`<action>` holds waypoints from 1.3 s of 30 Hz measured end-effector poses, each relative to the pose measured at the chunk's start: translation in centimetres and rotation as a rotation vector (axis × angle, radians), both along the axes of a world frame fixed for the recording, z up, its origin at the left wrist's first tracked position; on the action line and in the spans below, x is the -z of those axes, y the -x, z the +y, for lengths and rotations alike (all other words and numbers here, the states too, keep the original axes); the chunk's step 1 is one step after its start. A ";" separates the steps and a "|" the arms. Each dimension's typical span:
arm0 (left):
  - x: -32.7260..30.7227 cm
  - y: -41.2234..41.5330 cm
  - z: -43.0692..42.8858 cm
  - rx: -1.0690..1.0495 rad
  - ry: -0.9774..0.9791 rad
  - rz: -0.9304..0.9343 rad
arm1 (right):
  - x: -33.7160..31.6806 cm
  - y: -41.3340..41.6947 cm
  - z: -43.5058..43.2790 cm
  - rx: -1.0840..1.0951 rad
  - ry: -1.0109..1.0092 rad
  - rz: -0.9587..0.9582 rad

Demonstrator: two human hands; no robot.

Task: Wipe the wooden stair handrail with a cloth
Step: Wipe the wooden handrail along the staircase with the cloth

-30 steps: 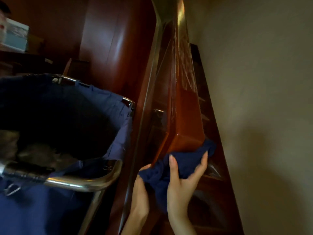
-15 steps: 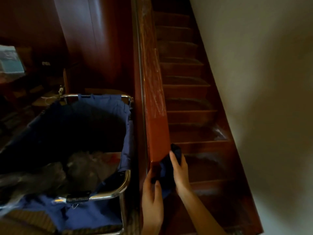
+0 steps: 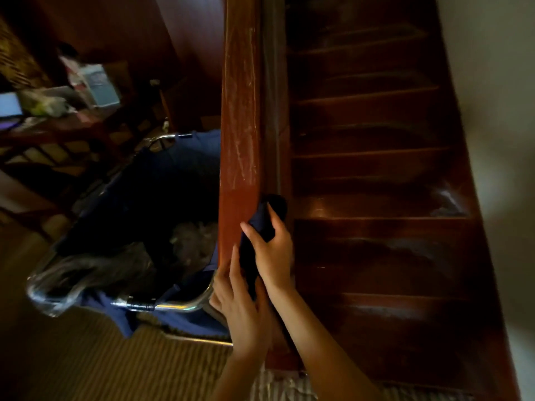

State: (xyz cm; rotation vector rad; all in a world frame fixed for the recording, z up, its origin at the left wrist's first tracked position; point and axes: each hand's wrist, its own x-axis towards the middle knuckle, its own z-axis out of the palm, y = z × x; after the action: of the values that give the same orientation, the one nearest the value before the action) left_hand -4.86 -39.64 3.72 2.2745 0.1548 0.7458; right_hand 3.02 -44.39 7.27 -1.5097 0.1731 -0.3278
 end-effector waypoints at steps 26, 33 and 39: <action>1.3 -2.3 -0.7 -0.155 -0.398 -0.049 | 3.4 3.1 -3.6 -0.389 -0.357 0.033; -0.9 -6.2 -0.6 -0.076 -0.359 -0.113 | -0.2 -2.8 -4.4 -0.421 -0.421 0.022; -1.7 -7.4 -0.8 -0.055 -0.422 -0.090 | 1.6 -1.5 -5.8 -0.526 -0.472 -0.019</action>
State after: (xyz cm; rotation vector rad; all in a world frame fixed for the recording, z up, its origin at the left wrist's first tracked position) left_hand 2.53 -40.45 5.37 2.6340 0.0175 0.9829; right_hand 4.51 -50.21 5.65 -1.0329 -0.1560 0.1185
